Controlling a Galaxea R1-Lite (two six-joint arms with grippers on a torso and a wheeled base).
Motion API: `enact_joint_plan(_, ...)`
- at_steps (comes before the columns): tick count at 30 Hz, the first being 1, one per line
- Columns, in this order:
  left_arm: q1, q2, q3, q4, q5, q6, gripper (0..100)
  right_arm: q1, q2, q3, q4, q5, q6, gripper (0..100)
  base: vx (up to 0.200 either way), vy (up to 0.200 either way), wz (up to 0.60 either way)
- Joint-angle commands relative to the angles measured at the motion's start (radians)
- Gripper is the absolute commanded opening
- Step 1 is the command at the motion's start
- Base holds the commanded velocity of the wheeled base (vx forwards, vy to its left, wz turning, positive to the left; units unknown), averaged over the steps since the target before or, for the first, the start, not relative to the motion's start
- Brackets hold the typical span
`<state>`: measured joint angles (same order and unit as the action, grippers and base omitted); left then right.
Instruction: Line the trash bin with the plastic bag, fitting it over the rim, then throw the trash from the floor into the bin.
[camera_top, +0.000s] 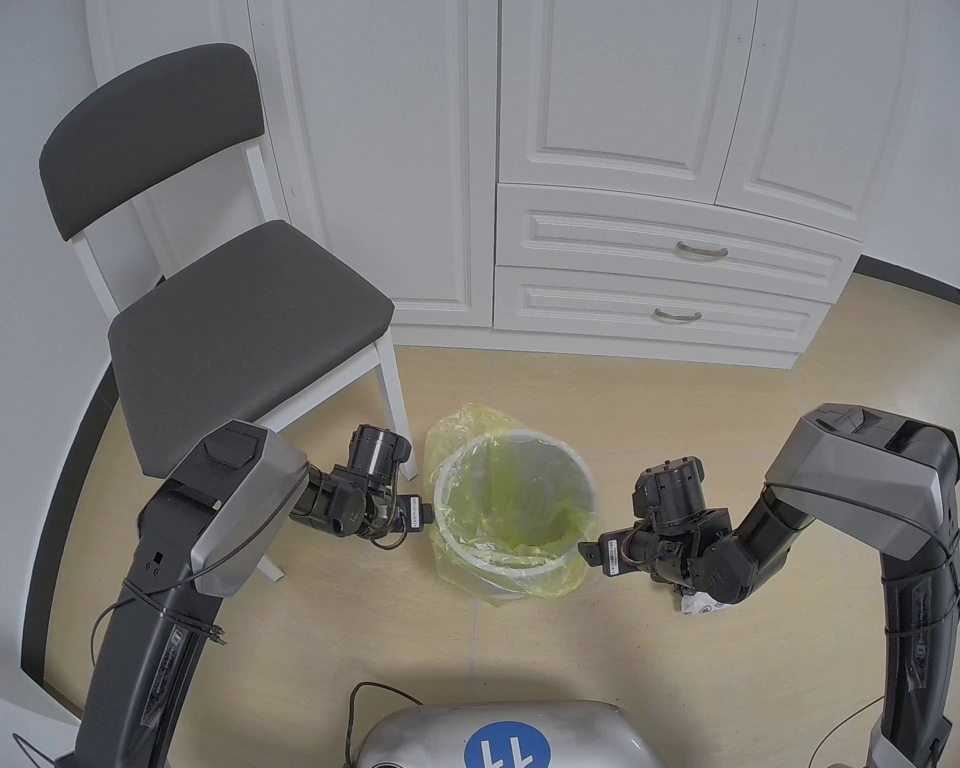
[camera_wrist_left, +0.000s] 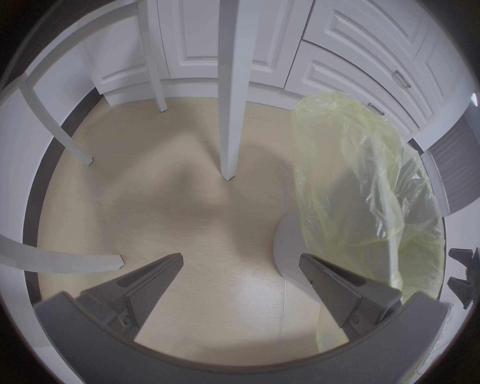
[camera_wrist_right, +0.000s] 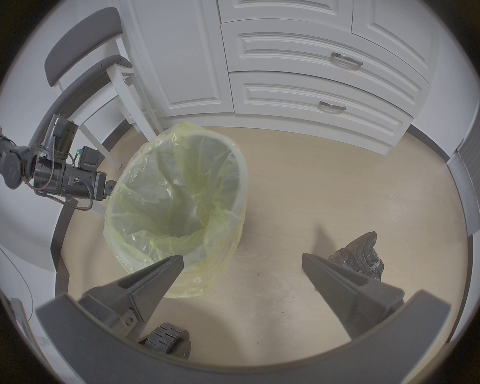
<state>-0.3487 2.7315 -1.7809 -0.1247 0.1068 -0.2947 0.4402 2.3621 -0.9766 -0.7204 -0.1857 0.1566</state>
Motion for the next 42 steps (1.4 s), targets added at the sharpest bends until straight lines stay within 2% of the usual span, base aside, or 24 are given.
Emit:
enact_joint_plan(1, 0.010, 0.020, -0.034, 0.025, 0.014, -0.001, 100, -0.001, 0.005, 0.001, -0.001, 0.000, 0.000, 100, 0.000, 0.000, 0.00)
enact_joint_plan(4, 0.025, 0.024, -0.029, 0.020, 0.039, 0.012, 100, -0.001, 0.000, 0.004, -0.001, 0.000, -0.008, 100, 0.000, 0.000, 0.00)
enact_joint_plan(9, 0.060, -0.018, 0.021, 0.000, 0.019, 0.032, 100, -0.006, -0.009, 0.012, -0.001, 0.002, -0.019, 100, 0.000, 0.000, 0.00)
enact_joint_plan(12, 0.071, -0.056, 0.083, -0.089, -0.052, 0.034, 100, -0.006, -0.015, 0.009, -0.001, 0.003, -0.014, 100, 0.000, 0.000, 0.00)
enact_joint_plan(13, 0.077, -0.072, 0.118, -0.155, -0.079, 0.034, 100, -0.006, -0.015, 0.006, -0.004, 0.003, -0.012, 100, 0.000, 0.000, 0.00)
enact_joint_plan(18, 0.091, -0.095, 0.186, -0.331, -0.091, 0.046, 100, -0.006, -0.011, 0.007, -0.053, 0.005, -0.011, 100, 0.000, 0.000, 0.00)
enact_joint_plan(23, 0.091, -0.101, 0.199, -0.369, -0.096, 0.048, 100, -0.006, -0.007, 0.007, -0.074, 0.005, -0.011, 100, 0.000, 0.000, 0.00)
enact_joint_plan(24, 0.088, -0.088, 0.190, -0.428, -0.104, 0.042, 100, -0.006, -0.001, 0.003, -0.102, 0.002, -0.008, 100, 0.000, 0.000, 0.00)
enact_joint_plan(28, 0.085, -0.059, 0.159, -0.478, -0.105, 0.035, 100, -0.006, 0.002, -0.001, -0.122, 0.002, -0.008, 100, 0.000, 0.000, 0.00)
enact_joint_plan(36, 0.048, 0.076, -0.014, -0.484, -0.105, 0.005, 100, -0.008, 0.042, -0.004, -0.218, 0.000, -0.008, 100, 0.000, 0.000, 0.00)
enact_joint_plan(40, 0.040, 0.096, -0.034, -0.484, -0.110, 0.008, 100, -0.009, 0.042, -0.004, -0.220, 0.006, -0.008, 100, 0.000, 0.000, 0.00)
enact_joint_plan(42, 0.040, 0.094, -0.040, -0.478, -0.136, 0.006, 100, -0.014, 0.043, -0.004, -0.220, 0.006, -0.008, 100, 0.000, 0.000, 0.00)
